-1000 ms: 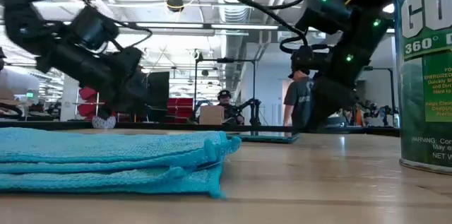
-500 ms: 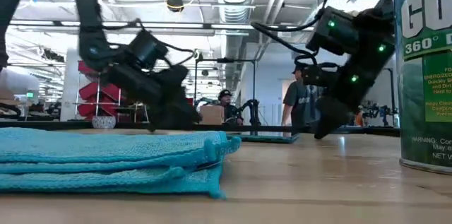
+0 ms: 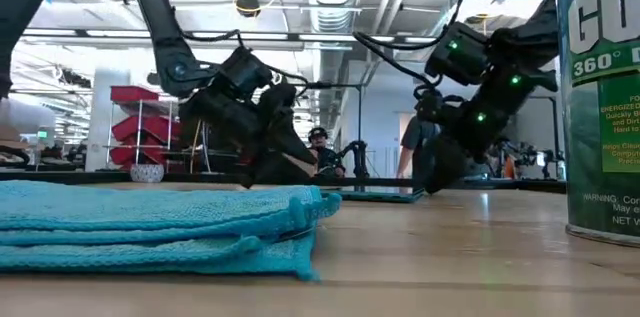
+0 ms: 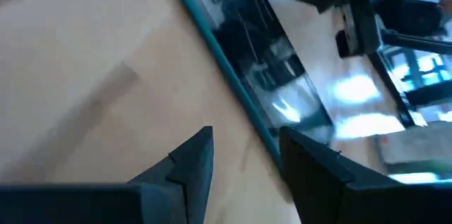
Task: Apply microfiber cloth
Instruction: Spray the front of the blue tablet with the spray bottle
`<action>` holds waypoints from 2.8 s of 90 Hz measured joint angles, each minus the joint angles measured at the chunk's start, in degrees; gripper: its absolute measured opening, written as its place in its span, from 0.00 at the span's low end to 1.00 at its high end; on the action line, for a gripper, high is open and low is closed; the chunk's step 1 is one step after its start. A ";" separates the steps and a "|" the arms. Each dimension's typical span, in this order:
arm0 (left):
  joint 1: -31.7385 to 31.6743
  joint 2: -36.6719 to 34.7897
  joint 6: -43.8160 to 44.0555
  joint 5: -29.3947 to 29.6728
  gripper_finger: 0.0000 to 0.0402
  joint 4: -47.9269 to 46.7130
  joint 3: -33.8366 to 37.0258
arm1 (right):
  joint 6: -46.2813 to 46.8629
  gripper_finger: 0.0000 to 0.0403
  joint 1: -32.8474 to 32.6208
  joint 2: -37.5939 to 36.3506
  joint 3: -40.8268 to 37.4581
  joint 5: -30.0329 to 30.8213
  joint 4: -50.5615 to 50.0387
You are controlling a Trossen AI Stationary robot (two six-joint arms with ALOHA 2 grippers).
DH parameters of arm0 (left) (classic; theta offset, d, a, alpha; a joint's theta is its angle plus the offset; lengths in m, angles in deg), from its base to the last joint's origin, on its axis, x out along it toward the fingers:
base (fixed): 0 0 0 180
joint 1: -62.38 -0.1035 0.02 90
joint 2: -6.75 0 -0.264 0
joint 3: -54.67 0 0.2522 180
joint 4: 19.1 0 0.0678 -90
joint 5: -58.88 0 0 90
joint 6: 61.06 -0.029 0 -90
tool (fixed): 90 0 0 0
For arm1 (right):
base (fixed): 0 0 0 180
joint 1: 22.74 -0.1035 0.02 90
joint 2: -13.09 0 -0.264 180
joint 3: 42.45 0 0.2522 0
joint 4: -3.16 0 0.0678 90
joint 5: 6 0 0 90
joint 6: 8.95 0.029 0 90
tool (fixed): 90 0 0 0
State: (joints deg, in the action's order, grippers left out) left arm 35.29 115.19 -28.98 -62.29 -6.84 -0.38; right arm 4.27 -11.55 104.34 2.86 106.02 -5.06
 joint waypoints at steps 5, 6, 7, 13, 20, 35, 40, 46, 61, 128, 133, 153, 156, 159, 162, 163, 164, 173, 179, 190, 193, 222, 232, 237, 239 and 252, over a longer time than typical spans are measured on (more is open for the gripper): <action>-0.04 0.00 2.49 -1.45 0.35 -0.17 -0.21 | 0.29 0.00 -0.54 -0.05 0.04 -1.13 -0.32; -0.04 0.00 2.96 -1.80 0.35 -0.24 -0.28 | 0.45 0.00 -0.70 -0.06 0.06 -1.29 -0.35; -0.04 0.01 3.45 -1.93 0.35 -0.27 -0.34 | 0.64 0.00 -0.86 -0.07 0.07 -1.43 -0.38; -0.04 0.09 5.85 -2.11 0.35 -0.43 -0.70 | 1.88 0.00 -1.98 -0.09 0.07 -2.26 -0.32; -0.04 0.16 6.18 -2.11 0.35 -2.49 -1.68 | 3.11 0.00 -3.24 -0.09 0.09 -3.35 -0.10; 0.04 0.20 5.52 -2.24 0.35 -7.01 -3.40 | 4.31 0.00 -4.97 -0.14 0.13 -4.66 -0.58; 0.04 0.20 5.64 -2.14 0.35 -7.12 -3.47 | 4.68 0.00 -5.13 -0.14 0.19 -4.96 -1.14; 0.06 0.20 5.71 -1.83 0.35 -7.50 -3.50 | 5.65 0.00 -5.40 -0.20 0.32 -5.28 -3.12; 0.02 0.13 5.52 -1.51 0.35 -9.03 -3.51 | 6.89 0.00 -6.69 -0.29 0.36 -6.26 -6.82; -0.69 0.07 5.78 4.59 0.35 -9.33 -3.49 | 5.26 0.00 -4.49 4.22 1.29 -12.95 0.67; -1.05 0.07 6.08 4.62 0.35 -9.42 -3.51 | 5.74 0.00 -5.38 6.01 1.87 -12.74 2.17; -1.88 0.07 7.08 4.09 0.35 -9.02 -3.51 | 5.90 0.00 -7.94 8.09 3.65 -12.48 4.13; -1.91 0.07 7.27 3.62 0.35 -9.02 -3.51 | 5.38 0.00 -7.80 8.16 4.15 -12.88 3.79; -1.92 0.07 7.18 3.03 0.35 -9.07 -3.51 | 4.86 0.00 -7.62 8.21 4.54 -13.35 3.48; -1.92 0.07 7.07 2.63 0.35 -9.13 -3.51 | 4.34 0.00 -7.43 8.26 4.86 -14.02 3.23; -1.87 0.07 7.06 2.53 0.35 -9.18 -3.51 | 4.18 0.00 -7.36 8.28 4.97 -14.22 3.16; -1.82 0.07 7.05 2.46 0.35 -9.22 -3.51 | 3.98 0.00 -7.29 8.30 5.07 -14.38 3.09; -1.43 0.07 6.24 2.54 0.35 -9.46 -3.51 | 2.90 0.00 -6.50 8.37 5.67 -15.28 2.82; -1.10 0.17 5.68 2.47 0.35 -9.89 -3.55 | 2.26 0.00 -6.21 8.39 5.73 -15.69 2.86; -0.87 2.09 5.71 2.00 0.35 -10.53 -4.34 | 1.87 0.00 -6.21 8.39 5.73 -15.59 2.90; -0.87 2.78 5.97 1.87 0.35 -10.80 -4.83 | 1.87 0.00 -6.21 8.39 5.73 -15.51 2.91; -0.76 6.62 0.00 -3.10 0.35 -26.21 -14.08 | 1.93 0.00 -6.32 8.39 5.79 -15.56 2.27; -0.72 7.31 -2.92 -1.33 0.35 -30.49 -15.92 | 2.60 0.00 -6.56 8.39 5.80 -15.65 2.25; -0.72 7.36 -3.14 -1.02 0.35 -30.60 -16.23 | 2.63 0.00 -6.57 8.39 5.79 -15.65 2.37; -0.72 7.38 -3.08 -1.04 0.35 -30.38 -16.32 | 2.63 0.00 -6.58 8.39 5.79 -15.65 2.43; -0.43 7.48 -3.05 -0.16 0.35 -28.81 -16.32 | 2.79 0.00 -6.54 8.40 5.75 -15.68 2.96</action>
State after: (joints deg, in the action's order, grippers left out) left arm 34.86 122.66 -32.03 -62.45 -35.66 -16.70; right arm 7.06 -18.09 112.74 8.61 90.34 -2.11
